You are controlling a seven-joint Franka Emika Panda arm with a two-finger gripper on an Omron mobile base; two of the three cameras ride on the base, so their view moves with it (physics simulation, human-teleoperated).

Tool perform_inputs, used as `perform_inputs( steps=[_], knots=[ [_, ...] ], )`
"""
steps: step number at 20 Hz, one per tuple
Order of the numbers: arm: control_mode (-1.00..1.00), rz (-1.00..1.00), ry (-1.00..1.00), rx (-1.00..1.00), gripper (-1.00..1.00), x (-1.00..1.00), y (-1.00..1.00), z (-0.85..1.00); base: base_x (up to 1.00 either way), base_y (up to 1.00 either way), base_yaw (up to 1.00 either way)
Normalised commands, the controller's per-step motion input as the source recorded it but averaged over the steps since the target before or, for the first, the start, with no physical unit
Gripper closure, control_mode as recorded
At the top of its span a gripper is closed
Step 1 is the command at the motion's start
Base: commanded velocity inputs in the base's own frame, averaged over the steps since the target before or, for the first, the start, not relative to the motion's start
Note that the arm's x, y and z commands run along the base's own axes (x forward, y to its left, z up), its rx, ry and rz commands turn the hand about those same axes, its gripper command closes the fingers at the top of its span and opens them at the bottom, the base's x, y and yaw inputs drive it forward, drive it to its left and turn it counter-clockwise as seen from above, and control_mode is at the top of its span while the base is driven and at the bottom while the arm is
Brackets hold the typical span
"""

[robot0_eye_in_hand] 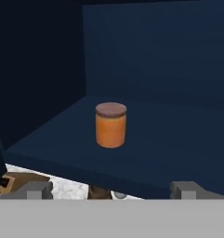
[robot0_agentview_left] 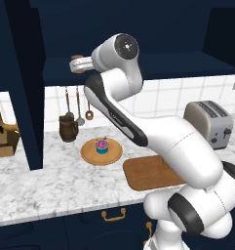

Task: From the different types of pastries on the counter, select a croissant and place it on the cutting board. Then retrieve a jar of jam from the cabinet and place it alongside the croissant on the cutting board.

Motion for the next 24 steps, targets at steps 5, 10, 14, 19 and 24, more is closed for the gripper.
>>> perform_inputs(
  steps=[5,10,14,19,24],
  knots=[
    [-1.00,0.00,0.00,0.00,-1.00,0.22,0.00,-0.02,0.00,0.00,0.00],
    [-1.00,0.00,-0.01,0.00,-1.00,0.25,0.00,-0.03,0.00,0.00,0.00],
    [-1.00,0.00,0.00,0.00,-1.00,0.24,0.03,-0.05,0.00,0.00,0.00],
    [-1.00,0.00,-0.01,0.00,-1.00,0.16,0.08,-0.04,0.00,0.00,0.00],
    [-1.00,0.00,-0.02,0.00,-1.00,0.12,0.16,0.00,0.00,0.00,0.00]
  ],
)
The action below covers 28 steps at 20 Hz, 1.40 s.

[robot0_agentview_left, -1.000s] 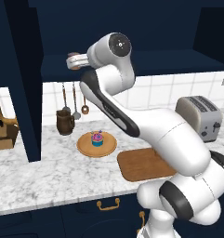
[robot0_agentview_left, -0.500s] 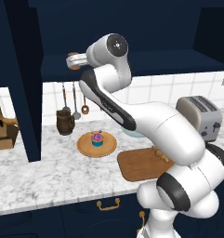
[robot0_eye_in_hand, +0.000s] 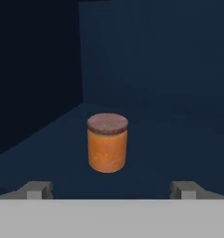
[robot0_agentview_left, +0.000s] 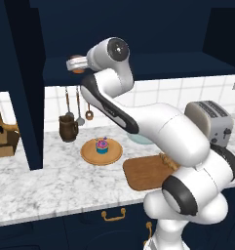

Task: From the different types of pastries on the counter, select a croissant and place it on the cutting board. Then retrieve a jar of jam from the cabinet and place it alongside the croissant on the cutting board.

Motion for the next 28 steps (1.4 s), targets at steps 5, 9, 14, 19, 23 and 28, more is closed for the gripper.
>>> perform_inputs(
  steps=[5,9,14,19,23,28],
  knots=[
    [-1.00,0.00,-0.03,0.00,-1.00,0.05,0.15,0.00,0.00,0.00,0.00],
    [-1.00,0.00,-0.01,0.00,-1.00,0.08,0.07,-0.03,0.00,0.00,0.00],
    [-1.00,0.00,0.00,0.00,-1.00,0.20,0.00,-0.14,0.00,0.00,0.00],
    [-1.00,0.00,0.00,0.00,-1.00,0.27,0.00,-0.14,0.00,0.00,0.00],
    [-1.00,0.00,0.00,0.00,-1.00,0.26,0.01,-0.08,0.00,0.00,0.00],
    [-1.00,0.00,0.00,0.00,-1.00,0.19,0.02,-0.05,0.00,0.00,0.00]
  ],
)
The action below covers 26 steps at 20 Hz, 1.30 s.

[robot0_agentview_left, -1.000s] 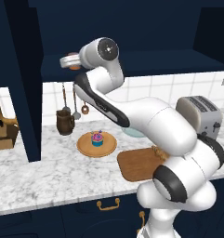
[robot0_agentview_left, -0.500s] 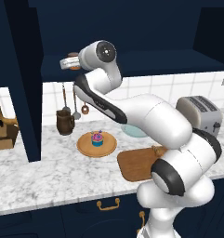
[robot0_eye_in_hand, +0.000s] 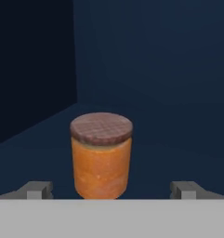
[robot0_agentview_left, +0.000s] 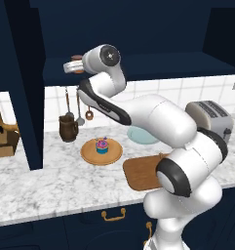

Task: From the different types of pastries on the counter, select a croissant and place it on the cutting board. Then retrieve a jar of jam from the cabinet and place it alongside the croissant on the cutting board.

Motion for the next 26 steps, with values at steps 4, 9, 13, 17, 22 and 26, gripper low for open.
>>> perform_inputs(
  steps=[4,9,13,17,22,26],
  knots=[
    [-1.00,0.00,0.00,0.00,-1.00,0.12,0.02,-0.01,0.00,0.00,0.00],
    [-1.00,0.00,-0.01,0.00,-1.00,0.11,0.07,-0.01,0.00,0.00,0.00],
    [-1.00,0.00,-0.03,0.00,-1.00,0.20,0.18,-0.04,0.00,0.00,0.00],
    [-1.00,0.00,-0.01,0.00,-1.00,0.23,0.19,-0.05,0.00,0.00,0.00],
    [-1.00,0.00,0.00,0.00,-1.00,0.24,0.18,-0.04,0.00,0.00,0.00],
    [-1.00,0.00,0.00,0.00,-1.00,0.21,0.15,-0.02,0.00,0.00,0.00]
  ],
)
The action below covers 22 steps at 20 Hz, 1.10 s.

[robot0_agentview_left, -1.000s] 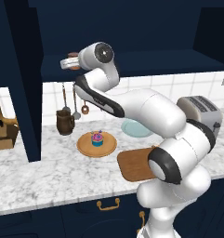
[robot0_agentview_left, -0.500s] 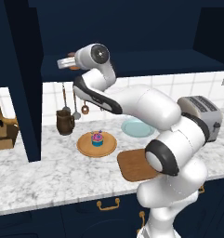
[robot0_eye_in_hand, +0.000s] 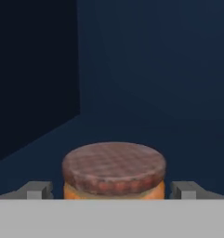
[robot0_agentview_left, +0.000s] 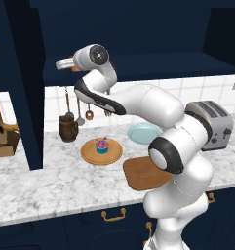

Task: From the different types of pastries on the counter, select a croissant and place it on the cutting board. Then retrieve a jar of jam from the cabinet and place it alongside the croissant on the cutting board.

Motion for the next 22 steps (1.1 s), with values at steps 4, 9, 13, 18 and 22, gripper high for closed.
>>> perform_inputs(
  steps=[4,9,13,18,22],
  knots=[
    [-1.00,0.00,0.00,0.00,-1.00,0.21,0.14,0.00,0.00,0.00,0.00],
    [-1.00,0.00,0.00,0.00,1.00,0.17,0.16,0.00,0.00,0.00,0.00],
    [-1.00,-0.01,0.00,0.00,1.00,0.10,0.13,0.00,0.00,0.00,0.00],
    [-1.00,-0.04,0.00,0.00,1.00,0.00,0.00,0.03,0.00,0.00,0.00],
    [-1.00,-0.14,0.00,0.02,1.00,-0.25,-0.24,0.39,0.00,0.00,0.00]
  ],
)
